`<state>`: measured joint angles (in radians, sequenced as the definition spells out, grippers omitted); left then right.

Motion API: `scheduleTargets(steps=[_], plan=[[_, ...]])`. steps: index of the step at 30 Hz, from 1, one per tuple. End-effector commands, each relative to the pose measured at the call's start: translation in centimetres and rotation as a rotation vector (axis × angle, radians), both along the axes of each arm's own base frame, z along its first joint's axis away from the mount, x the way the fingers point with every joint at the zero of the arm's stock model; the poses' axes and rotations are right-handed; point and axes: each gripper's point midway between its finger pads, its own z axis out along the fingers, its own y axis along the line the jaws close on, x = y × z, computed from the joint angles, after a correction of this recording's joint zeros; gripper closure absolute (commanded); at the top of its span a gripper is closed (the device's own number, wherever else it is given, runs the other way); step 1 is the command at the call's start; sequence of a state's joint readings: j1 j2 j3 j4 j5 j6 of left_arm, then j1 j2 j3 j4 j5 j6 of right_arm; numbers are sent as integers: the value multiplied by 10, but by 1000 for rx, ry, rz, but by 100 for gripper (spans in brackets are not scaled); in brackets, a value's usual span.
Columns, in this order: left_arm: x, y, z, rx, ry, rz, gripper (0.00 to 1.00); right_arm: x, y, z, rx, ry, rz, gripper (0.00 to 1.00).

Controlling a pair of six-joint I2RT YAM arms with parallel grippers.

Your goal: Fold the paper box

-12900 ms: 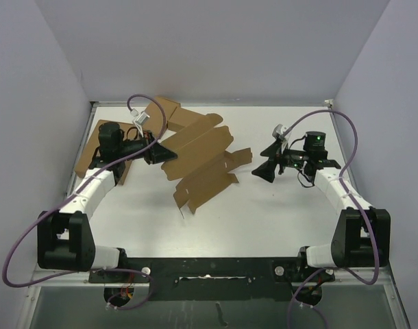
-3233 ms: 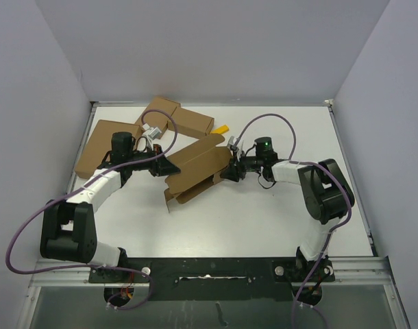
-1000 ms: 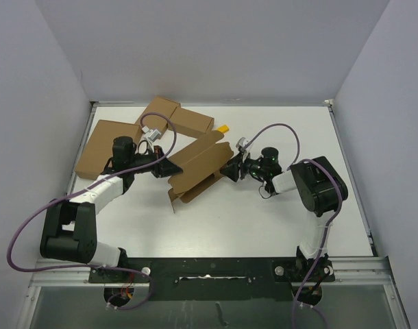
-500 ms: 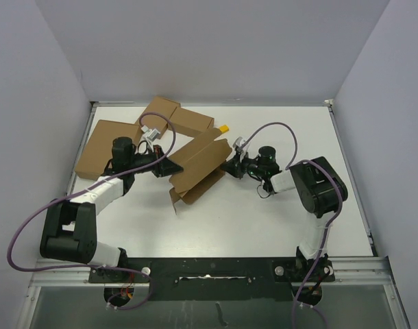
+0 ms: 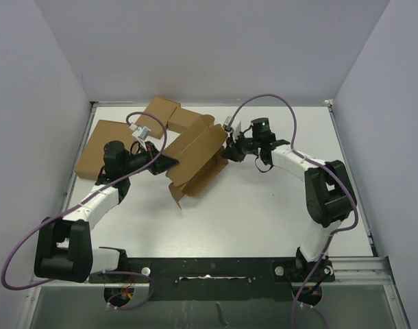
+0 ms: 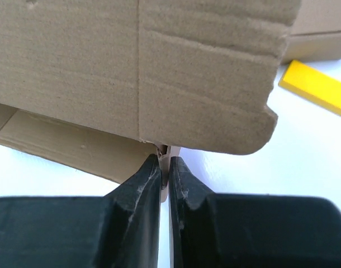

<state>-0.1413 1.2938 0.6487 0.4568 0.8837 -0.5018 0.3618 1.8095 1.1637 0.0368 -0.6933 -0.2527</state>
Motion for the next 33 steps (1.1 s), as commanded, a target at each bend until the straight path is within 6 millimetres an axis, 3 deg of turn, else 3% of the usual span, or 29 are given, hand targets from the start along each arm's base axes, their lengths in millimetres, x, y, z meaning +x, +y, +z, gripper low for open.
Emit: scheduleTargets(steps=[1,10,19,25,33], plan=[[12,7,14,-11,-50,74,100,-36,-23,2,-156,136,28,100],[10,-7,-3,-38,53,63,100,-62,-50,-12,-295,246,-15,98],[3,-28,-33,14,148,47,100,-44,-71,-34,-373,311,-105,96],[3,-34,-53,20,227,58,100,-35,-70,-42,-395,316,-117,90],[5,-36,-60,12,263,61,100,-30,-63,-59,-413,334,-104,83]])
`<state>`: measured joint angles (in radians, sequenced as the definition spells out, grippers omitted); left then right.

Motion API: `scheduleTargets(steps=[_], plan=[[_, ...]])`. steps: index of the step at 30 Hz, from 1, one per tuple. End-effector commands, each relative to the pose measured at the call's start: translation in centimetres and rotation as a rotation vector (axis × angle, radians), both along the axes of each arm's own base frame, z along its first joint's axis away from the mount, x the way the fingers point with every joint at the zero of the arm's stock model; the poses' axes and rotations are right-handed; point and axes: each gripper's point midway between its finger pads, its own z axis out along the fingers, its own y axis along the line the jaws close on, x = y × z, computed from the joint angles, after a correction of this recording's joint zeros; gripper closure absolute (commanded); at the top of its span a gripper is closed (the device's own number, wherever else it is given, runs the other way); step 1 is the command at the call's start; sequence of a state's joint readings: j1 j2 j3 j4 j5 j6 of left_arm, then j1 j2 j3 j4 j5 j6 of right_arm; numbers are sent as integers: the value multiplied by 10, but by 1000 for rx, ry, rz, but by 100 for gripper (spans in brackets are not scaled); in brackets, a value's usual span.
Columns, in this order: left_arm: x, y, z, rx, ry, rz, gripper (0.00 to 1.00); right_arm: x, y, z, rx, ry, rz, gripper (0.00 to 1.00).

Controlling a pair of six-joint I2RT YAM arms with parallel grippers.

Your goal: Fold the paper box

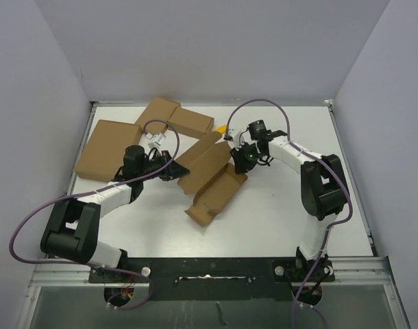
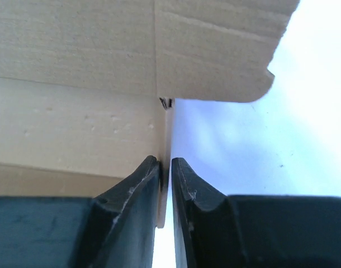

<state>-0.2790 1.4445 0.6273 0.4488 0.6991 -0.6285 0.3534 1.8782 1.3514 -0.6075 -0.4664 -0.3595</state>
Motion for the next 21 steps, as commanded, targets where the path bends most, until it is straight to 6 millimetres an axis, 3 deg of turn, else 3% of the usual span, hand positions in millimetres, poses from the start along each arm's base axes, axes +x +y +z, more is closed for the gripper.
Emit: scheduleTargets(steps=[1,11,18,21], plan=[[5,-3,3,-10,-8,-3,100,13,-1,-9,-38,-20,-6,82],[5,-3,4,-3,-16,-4,100,8,1,-14,-42,-15,23,81],[5,-3,5,-1,-22,-10,100,7,-1,-29,-114,-30,32,81],[5,-3,6,-1,-27,-11,100,10,-4,-32,-156,-52,24,85]])
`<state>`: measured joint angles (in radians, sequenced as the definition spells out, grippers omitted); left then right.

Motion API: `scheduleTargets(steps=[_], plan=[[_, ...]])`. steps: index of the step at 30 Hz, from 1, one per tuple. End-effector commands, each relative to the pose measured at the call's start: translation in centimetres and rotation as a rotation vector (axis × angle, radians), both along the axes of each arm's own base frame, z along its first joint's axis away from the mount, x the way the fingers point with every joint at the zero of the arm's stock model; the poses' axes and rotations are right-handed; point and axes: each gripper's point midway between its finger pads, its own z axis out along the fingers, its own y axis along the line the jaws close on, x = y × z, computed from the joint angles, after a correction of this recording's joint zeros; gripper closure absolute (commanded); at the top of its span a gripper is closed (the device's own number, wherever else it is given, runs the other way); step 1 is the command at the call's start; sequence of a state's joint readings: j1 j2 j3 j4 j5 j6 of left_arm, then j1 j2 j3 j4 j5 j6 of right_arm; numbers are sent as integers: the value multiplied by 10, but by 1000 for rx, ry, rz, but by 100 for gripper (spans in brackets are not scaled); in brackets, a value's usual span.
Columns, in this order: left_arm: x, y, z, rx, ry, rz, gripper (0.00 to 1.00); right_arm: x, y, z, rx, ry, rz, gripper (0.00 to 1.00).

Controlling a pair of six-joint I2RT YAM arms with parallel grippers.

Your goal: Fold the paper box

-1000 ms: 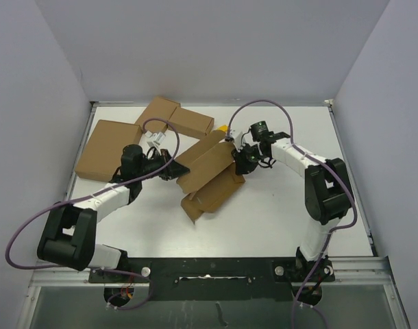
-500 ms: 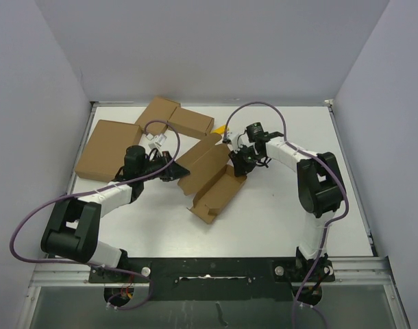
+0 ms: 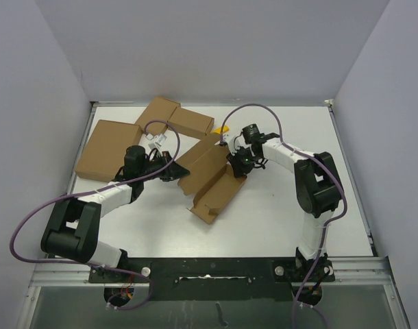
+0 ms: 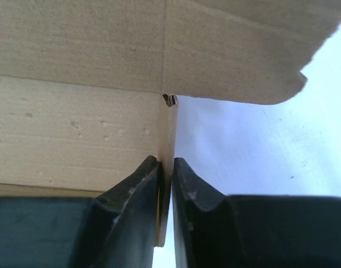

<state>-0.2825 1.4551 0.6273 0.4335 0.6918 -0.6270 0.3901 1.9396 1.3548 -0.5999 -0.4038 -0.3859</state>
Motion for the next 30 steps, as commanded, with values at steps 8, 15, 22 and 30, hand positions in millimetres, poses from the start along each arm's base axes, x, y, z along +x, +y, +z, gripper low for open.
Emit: scheduleTargets(steps=[8,15,22,30], plan=[[6,-3,14,-13,-57,-16,100,17,-12,0,-113,-115,-22,99],[4,-5,16,-12,-71,-26,100,14,-5,1,-72,-102,0,74],[4,-6,17,-13,-74,-33,100,20,-15,-3,-129,-137,-36,100],[3,-6,22,-14,-96,-36,100,14,-3,7,-46,-120,-2,84]])
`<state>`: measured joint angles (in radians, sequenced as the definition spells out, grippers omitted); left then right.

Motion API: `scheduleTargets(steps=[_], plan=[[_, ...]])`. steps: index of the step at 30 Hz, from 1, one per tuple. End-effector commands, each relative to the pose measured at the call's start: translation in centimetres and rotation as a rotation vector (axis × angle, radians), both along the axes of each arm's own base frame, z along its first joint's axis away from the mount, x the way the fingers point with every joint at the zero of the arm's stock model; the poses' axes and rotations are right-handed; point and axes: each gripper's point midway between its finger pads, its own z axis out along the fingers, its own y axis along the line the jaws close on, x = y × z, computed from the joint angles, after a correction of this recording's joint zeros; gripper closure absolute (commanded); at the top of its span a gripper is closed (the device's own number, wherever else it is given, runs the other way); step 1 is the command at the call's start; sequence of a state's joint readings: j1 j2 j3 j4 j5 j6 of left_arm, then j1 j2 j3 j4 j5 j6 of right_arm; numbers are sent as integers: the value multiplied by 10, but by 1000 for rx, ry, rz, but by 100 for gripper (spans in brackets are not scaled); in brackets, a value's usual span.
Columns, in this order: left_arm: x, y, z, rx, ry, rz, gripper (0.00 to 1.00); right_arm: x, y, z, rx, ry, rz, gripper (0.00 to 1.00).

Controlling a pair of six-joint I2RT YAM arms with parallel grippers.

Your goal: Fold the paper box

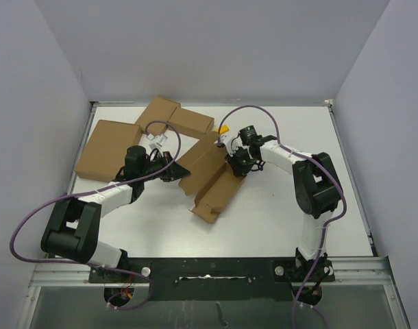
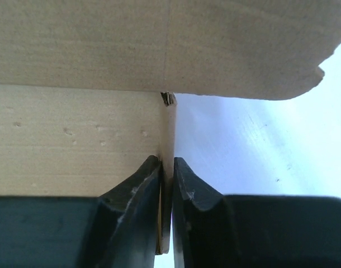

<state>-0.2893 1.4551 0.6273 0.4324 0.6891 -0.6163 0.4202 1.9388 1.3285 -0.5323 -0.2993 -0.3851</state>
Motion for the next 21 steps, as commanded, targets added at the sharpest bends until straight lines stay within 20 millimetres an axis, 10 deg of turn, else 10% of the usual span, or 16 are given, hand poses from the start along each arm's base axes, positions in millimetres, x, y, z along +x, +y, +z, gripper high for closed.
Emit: scheduleTargets(steps=[1,21], plan=[[4,-5,23,-22,-92,-30,100,2,2,17,43,-41,21,78],[0,-12,27,-15,-125,-60,100,9,6,30,95,-123,-9,68]])
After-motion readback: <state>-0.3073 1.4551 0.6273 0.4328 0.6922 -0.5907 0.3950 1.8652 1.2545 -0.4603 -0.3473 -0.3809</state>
